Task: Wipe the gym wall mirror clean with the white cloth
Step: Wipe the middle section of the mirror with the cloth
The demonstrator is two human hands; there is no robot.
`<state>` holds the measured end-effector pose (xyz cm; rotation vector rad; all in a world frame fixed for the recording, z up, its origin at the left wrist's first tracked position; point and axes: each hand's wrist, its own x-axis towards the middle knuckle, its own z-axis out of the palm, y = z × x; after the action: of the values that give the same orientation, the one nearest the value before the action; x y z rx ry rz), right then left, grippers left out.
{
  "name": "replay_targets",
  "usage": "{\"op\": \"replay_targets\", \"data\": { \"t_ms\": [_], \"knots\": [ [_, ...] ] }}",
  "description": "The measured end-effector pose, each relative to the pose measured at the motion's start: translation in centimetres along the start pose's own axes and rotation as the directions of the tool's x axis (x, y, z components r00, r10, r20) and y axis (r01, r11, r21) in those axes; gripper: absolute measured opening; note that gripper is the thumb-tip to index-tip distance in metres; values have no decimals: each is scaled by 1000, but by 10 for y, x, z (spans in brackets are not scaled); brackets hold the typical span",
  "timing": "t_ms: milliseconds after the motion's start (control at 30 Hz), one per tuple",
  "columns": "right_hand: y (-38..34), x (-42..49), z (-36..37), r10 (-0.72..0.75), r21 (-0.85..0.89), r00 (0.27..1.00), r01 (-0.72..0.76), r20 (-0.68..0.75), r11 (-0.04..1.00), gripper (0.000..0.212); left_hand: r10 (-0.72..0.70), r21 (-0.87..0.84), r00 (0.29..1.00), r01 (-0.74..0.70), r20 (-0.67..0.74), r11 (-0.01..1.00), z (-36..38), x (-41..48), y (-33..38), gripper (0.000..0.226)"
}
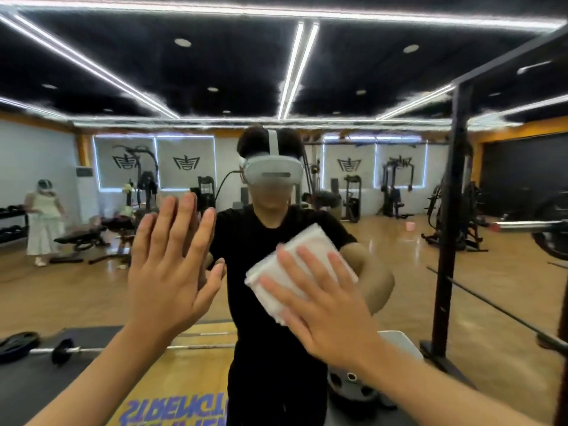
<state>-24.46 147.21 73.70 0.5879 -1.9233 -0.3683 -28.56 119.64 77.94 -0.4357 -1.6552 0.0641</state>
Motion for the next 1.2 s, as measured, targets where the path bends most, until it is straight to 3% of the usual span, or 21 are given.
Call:
{"op": "replay_targets", "data": {
  "t_ms": [67, 133, 233, 300, 367, 467, 533, 667, 833, 933, 1000, 1067, 1200],
  "knots": [
    [31, 63, -19, 54, -28, 993, -57, -104, 998, 59, 6, 10, 1000, -6, -5, 1000, 1, 0, 0, 70],
    [48, 125, -38, 214, -14, 960, -220, -184, 975, 59, 10, 9, 1000, -10, -4, 1000, -1, 1, -2, 68],
    [24, 141, -35, 357, 67, 909, -351, -214, 934, 59, 4, -1, 1000, -4, 10, 1000, -2, 1, -2, 67],
    [-20, 94, -13, 317, 96, 932, -304, -175, 948, 58, 6, -14, 1000, -6, 27, 1000, -2, 1, -4, 68],
    [-62, 30, 8, 177, 81, 981, -171, -75, 982, 56, 24, -11, 999, -23, 45, 1000, -3, 1, -7, 69],
    [-54, -8, 13, 18, 30, 1000, -18, 15, 999, 54, 46, 9, 998, -47, 44, 999, -5, -2, -9, 69],
    [-8, 25, -3, 56, 19, 997, -55, -58, 998, 56, 59, 14, 998, -60, 23, 998, -5, -1, -6, 66],
    [85, 112, -46, 274, -1, 934, -281, -229, 960, 56, 53, 23, 999, -53, -2, 998, -3, 1, -3, 62],
    [45, 50, -19, 386, 55, 901, -383, -197, 922, 59, 46, 6, 999, -46, 3, 999, -4, 1, -3, 64],
    [2, -36, 9, 213, 12, 975, -213, -69, 977, 60, 37, 6, 999, -37, 8, 999, -5, 1, -2, 64],
    [18, -53, 7, 32, -58, 999, -31, 7, 998, 59, 41, 1, 999, -41, 5, 999, -5, 1, -2, 64],
    [58, -25, -8, -31, -103, 1000, 30, -6, 994, 59, 39, -5, 999, -39, 4, 999, -5, 0, -2, 64],
    [137, 76, -56, 287, -45, 936, -302, -202, 952, 59, 30, -24, 1000, -30, 3, 999, -3, 0, -2, 64]
  ]
}}
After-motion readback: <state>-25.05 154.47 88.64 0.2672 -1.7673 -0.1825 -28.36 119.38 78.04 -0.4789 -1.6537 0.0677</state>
